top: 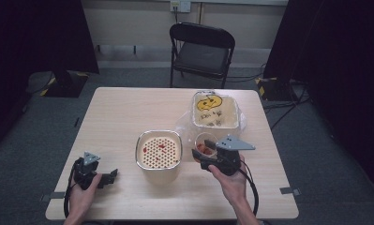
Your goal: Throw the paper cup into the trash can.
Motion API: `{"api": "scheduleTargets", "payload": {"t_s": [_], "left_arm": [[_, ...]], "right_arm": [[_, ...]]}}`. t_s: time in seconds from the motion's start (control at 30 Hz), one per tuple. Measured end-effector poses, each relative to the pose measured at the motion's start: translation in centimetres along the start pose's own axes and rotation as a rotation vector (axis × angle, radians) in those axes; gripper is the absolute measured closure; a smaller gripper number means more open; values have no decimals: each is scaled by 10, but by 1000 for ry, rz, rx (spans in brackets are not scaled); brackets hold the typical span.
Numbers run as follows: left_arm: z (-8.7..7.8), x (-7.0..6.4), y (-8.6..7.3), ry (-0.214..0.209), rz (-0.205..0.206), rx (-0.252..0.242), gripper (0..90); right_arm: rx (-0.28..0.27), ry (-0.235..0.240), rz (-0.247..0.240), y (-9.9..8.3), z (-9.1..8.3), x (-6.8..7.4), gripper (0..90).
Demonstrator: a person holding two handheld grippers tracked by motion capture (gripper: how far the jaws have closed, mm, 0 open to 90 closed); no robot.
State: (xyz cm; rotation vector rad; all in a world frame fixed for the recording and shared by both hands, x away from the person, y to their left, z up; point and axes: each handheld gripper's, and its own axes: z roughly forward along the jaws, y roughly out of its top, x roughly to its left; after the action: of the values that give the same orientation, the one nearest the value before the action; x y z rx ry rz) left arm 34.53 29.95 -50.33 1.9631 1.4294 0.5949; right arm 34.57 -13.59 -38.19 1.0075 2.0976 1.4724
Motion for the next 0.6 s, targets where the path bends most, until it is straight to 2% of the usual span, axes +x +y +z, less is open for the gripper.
{"api": "scheduleTargets", "payload": {"t_s": [0.27, 0.4, 0.43, 0.6], "left_arm": [[0, 0, 0, 0, 0, 0, 0], [0, 0, 0, -1, 1, 0, 0], [0, 0, 0, -1, 0, 0, 0], [0, 0, 0, -1, 0, 0, 0]], "right_arm": [[-92, -12, -37, 22, 3, 6, 412], [-110, -26, -31, 29, 7, 5, 413], [-121, -32, -16, 33, 11, 4, 414], [-159, -55, -25, 41, 19, 5, 424]]}}
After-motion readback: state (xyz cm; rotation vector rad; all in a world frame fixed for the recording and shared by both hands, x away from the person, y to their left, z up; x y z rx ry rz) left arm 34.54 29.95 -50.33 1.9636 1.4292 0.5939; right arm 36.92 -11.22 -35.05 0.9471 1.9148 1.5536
